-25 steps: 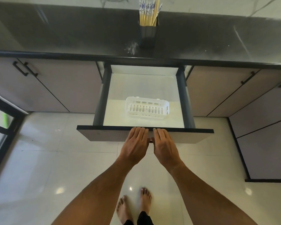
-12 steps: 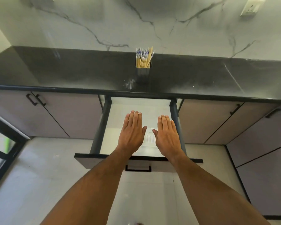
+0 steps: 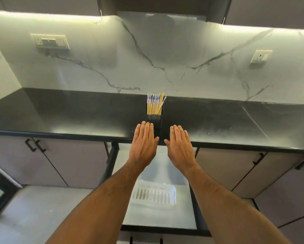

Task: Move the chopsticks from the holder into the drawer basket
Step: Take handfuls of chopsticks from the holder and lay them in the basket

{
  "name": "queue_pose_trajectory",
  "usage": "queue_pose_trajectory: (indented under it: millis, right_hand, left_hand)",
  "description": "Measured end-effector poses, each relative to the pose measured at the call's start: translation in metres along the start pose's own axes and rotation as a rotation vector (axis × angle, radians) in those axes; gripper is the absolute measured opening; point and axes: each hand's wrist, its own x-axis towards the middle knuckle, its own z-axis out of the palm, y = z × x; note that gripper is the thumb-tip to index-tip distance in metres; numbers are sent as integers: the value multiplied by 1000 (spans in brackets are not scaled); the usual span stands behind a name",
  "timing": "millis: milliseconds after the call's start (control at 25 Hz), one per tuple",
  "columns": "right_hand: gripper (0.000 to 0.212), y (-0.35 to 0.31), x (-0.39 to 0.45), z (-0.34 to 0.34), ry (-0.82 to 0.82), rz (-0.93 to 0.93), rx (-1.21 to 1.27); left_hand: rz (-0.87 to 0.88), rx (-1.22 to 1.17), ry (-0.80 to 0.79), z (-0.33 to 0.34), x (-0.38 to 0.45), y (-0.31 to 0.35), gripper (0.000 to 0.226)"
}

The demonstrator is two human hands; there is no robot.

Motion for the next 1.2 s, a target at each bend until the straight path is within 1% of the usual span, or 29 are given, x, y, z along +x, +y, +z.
queue_pose_trajectory:
  millis: [200, 360, 440, 520, 720, 840, 920, 1000, 1120, 1200]
  right_hand:
    - [55, 1, 82, 22, 18, 4, 35]
    - [41, -3, 149, 45, 60, 0, 119]
    - [37, -3, 179, 55, 53, -7, 174]
    - [37, -2, 211, 68, 39, -11, 203]
    - [37, -2, 286, 104, 8, -18, 285]
    - [36, 2, 322, 126, -8, -9, 333]
    - [39, 5, 345, 139, -30, 3, 386]
    - [41, 6, 366, 151, -18, -10, 389]
    - [44, 4, 392, 159, -9, 2, 396]
    - [45, 2, 406, 164, -33, 16, 411]
  left_hand:
    - [21, -50, 35, 28, 80, -26, 60]
    - [13, -98, 40, 58, 144, -49, 55]
    - [3, -135, 39, 71, 169, -56, 55]
    - [3, -162, 49, 88, 196, -64, 54]
    - [-13, -216, 101, 127, 258, -81, 38]
    - [-15, -236, 128, 149, 290, -88, 33]
    - [-43, -267, 130, 165, 311, -93, 34]
    - [-82, -313, 145, 180, 328, -97, 35]
    - [-125, -348, 162, 195, 343, -100, 25]
    - [-184, -375, 115, 203, 352, -102, 22]
